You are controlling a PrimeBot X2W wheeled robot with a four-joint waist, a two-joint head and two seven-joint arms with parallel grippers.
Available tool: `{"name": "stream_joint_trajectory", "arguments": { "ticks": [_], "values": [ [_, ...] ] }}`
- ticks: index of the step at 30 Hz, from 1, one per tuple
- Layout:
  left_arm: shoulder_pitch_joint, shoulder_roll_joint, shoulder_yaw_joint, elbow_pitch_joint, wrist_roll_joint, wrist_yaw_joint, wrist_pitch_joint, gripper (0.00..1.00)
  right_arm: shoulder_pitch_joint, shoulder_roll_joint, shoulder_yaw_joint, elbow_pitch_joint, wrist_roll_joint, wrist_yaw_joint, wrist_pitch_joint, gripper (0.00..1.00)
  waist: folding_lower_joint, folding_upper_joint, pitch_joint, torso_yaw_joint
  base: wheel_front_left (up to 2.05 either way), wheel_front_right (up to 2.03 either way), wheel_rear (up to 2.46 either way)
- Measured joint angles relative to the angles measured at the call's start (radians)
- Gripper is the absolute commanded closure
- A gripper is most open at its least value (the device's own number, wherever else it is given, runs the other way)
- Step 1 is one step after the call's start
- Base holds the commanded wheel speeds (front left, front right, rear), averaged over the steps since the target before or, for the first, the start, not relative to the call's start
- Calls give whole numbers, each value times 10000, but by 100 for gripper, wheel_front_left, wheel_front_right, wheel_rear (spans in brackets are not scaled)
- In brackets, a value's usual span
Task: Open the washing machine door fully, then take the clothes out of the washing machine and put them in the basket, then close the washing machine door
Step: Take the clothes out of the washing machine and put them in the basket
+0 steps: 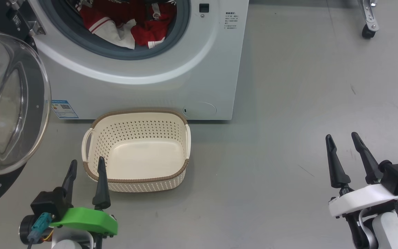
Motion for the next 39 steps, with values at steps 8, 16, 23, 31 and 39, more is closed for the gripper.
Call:
{"name": "stream_joint_trajectory", "arguments": {
  "ticks": [8, 16, 23, 31, 39],
  "values": [
    [0, -4, -190, 98, -15, -140, -2, 0, 0, 0, 12, 8, -84, 0, 0, 0, 0, 0, 4, -10, 2, -2, 0],
    [-1, -6, -186, 96, -194, -267, -2, 0, 0, 6, 65, 52, -84, 2, 0, 0, 0, 0, -35, -12, 25, -25, 0],
    [-1, -6, -169, 136, -194, -278, -2, 0, 0, 12, 79, 98, -84, 2, 0, 0, 0, 0, -102, -7, 56, -56, 0],
    [-1, -8, -117, 171, -194, -280, -2, 0, 0, 12, 71, 119, -84, 2, 0, 0, 0, 0, -151, 29, 88, -88, 0],
    [-1, 4, -132, 130, -23, -274, -2, 0, 54, 25, -2, 130, -84, 2, 0, 0, 0, 0, -125, 64, 121, -121, 0]
  ]
}}
